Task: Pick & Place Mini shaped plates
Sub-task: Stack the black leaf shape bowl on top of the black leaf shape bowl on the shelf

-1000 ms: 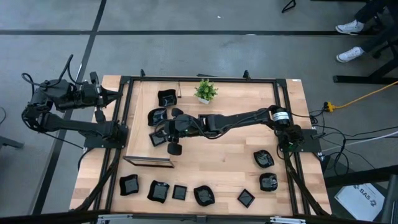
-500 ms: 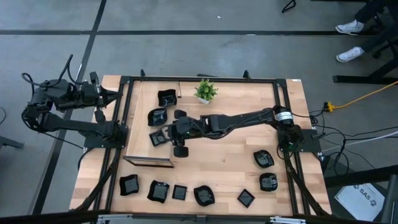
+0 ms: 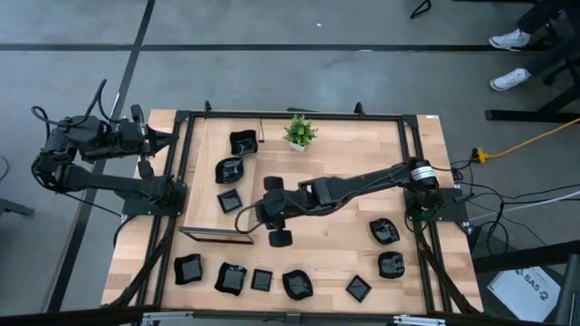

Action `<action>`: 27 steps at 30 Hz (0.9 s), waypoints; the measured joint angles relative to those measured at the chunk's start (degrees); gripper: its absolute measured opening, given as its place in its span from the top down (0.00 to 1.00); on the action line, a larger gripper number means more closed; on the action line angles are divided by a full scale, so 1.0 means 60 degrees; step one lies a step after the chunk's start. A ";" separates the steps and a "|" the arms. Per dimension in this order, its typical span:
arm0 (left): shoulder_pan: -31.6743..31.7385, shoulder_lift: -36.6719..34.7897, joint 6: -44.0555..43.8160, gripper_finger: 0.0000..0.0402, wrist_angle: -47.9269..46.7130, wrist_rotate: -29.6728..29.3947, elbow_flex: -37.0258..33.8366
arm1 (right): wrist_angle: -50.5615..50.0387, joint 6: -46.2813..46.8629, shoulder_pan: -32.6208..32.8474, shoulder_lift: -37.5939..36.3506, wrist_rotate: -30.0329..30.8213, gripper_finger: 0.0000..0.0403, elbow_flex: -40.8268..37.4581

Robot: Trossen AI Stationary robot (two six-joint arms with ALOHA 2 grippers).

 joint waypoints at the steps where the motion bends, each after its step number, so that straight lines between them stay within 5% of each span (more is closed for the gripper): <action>1: -0.0004 0.0000 0.0000 0.99 -0.0004 0.0000 0.0000 | -0.0188 0.0026 0.0063 0.0000 0.0019 0.66 0.0000; 21: -0.0003 0.0000 -0.0003 0.99 -0.0003 0.0003 -0.0002 | -0.4308 0.2609 0.1382 -0.0051 0.2951 0.71 -0.0014; 27: -0.0002 0.0000 -0.0002 0.99 -0.0002 0.0000 -0.0001 | -0.4394 0.3736 0.1931 -0.0175 0.3916 0.71 -0.1241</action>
